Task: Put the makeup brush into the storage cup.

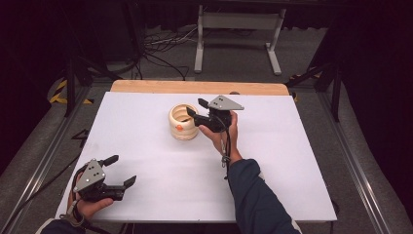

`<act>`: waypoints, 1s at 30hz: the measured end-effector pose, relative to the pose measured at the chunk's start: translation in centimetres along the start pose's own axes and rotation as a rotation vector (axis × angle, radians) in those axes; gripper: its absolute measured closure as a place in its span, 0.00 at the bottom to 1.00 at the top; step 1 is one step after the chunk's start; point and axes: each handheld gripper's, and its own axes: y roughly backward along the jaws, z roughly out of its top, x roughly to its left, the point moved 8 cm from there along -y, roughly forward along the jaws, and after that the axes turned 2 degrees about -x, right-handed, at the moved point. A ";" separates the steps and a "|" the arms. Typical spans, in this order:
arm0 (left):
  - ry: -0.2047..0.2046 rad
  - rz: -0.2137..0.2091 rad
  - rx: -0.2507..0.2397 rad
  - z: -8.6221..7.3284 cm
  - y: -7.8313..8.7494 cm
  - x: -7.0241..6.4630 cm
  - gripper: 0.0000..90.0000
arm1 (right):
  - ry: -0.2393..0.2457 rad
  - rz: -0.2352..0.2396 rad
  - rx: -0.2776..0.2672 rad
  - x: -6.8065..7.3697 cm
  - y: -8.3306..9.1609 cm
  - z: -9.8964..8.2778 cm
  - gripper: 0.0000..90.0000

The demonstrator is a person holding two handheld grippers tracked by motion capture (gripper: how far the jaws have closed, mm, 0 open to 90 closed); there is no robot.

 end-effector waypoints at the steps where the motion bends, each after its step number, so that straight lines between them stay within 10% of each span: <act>1: 0.001 0.000 0.002 0.0 0.0 0.0 0.11 | 0.000 -0.003 0.001 0.0 0.3 0.1 0.43; 30: -0.004 0.009 0.006 0.1 -0.1 -0.1 0.11 | 0.135 -0.124 0.035 -2.0 6.2 0.8 0.15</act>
